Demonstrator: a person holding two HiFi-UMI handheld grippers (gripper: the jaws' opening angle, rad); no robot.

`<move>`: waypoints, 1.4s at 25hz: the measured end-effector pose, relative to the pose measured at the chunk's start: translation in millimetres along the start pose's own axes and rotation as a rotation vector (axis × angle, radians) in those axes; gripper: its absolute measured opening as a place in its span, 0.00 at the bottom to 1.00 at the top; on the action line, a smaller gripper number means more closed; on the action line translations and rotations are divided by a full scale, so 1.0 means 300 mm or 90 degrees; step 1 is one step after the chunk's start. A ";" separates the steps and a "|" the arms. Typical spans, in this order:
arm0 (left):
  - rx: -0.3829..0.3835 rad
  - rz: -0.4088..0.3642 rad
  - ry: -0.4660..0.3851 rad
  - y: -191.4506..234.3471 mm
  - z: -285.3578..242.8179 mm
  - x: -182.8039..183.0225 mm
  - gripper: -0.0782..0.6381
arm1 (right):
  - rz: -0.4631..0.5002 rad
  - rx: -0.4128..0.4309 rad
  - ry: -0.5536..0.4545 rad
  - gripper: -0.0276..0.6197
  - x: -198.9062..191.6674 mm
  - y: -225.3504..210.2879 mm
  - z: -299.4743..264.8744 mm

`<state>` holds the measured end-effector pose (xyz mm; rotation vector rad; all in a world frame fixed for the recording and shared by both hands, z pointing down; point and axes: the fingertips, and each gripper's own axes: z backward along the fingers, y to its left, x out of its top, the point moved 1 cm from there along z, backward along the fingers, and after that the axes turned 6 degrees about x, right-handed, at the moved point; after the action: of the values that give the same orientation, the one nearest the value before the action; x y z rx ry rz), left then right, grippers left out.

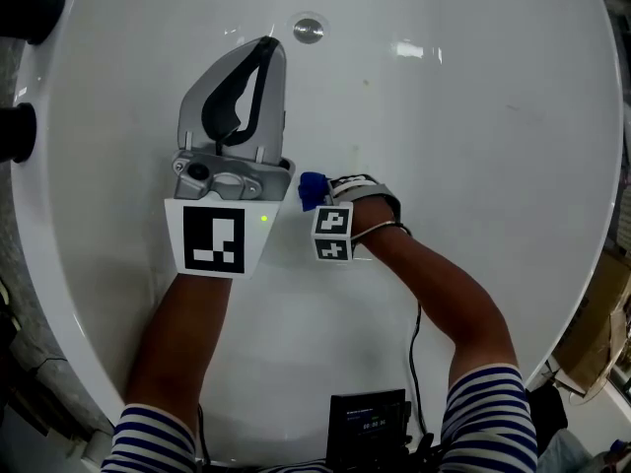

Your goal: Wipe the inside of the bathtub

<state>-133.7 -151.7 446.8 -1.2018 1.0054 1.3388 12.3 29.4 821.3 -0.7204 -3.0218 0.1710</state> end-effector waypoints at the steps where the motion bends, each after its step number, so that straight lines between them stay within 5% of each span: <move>1: 0.000 0.000 -0.001 0.000 0.000 0.002 0.11 | 0.005 0.013 -0.005 0.11 0.016 0.047 -0.003; 11: 0.003 0.002 -0.001 -0.002 -0.001 0.010 0.11 | 0.045 0.156 -0.052 0.11 0.136 0.417 -0.025; 19: -0.001 0.001 0.000 -0.005 0.001 0.000 0.11 | 0.038 0.187 -0.072 0.11 0.153 0.436 -0.025; 23: -0.004 0.002 0.003 -0.005 0.000 -0.012 0.11 | 0.013 0.130 -0.079 0.11 0.105 0.281 0.019; 35: 0.001 0.003 0.011 -0.003 -0.001 -0.036 0.11 | -0.084 -0.125 -0.038 0.11 -0.268 -0.556 0.180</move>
<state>-133.1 -153.6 457.4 -1.2120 1.0230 1.3328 6.5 -160.1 786.5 -0.5312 -3.1608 -0.1116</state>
